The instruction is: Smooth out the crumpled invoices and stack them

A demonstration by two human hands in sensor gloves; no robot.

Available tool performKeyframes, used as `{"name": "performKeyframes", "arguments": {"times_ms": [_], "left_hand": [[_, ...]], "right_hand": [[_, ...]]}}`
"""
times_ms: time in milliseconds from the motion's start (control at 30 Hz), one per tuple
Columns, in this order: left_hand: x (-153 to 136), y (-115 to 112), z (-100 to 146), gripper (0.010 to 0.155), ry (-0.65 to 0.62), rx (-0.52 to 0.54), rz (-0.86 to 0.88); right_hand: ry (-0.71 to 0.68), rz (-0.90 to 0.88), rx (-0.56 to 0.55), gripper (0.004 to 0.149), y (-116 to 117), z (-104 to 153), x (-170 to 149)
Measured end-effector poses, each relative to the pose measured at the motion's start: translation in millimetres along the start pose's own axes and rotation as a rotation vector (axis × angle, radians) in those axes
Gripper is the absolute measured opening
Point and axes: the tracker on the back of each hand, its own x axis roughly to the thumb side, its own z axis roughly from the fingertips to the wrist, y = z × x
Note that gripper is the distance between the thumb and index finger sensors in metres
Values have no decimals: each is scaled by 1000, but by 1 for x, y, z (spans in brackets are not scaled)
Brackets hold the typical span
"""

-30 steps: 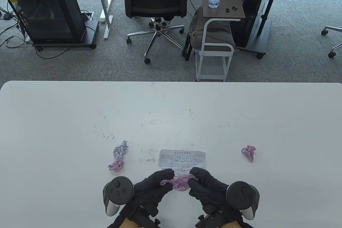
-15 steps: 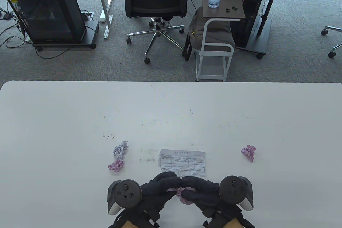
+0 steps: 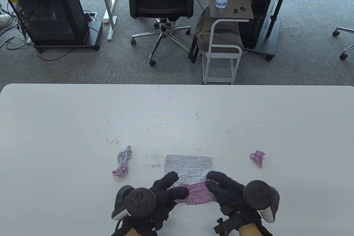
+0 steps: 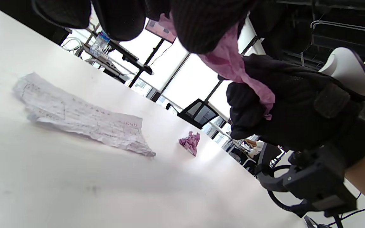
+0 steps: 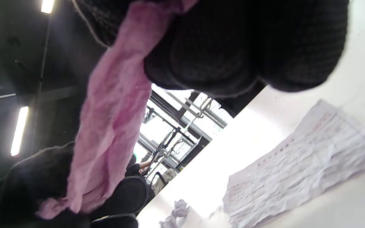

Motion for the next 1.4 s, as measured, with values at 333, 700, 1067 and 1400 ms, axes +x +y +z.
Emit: {"name": "performKeyframes", "arguments": {"times_ms": [333,700,1067,1400], "left_hand": [[-41,6,13,89,137,192,565],[-35,-6,3,61,29,159,827],[-27,10,11,44,45,273,545],[-17,-17,-4,44,45,58,572]], "right_hand": [[-105,9,-105,40,3,5,13],[-136,-152,-76,40,15,9,19],[-101,-110,231,66,22,0,7],[-155,-9,238,71,49,5,33]]}}
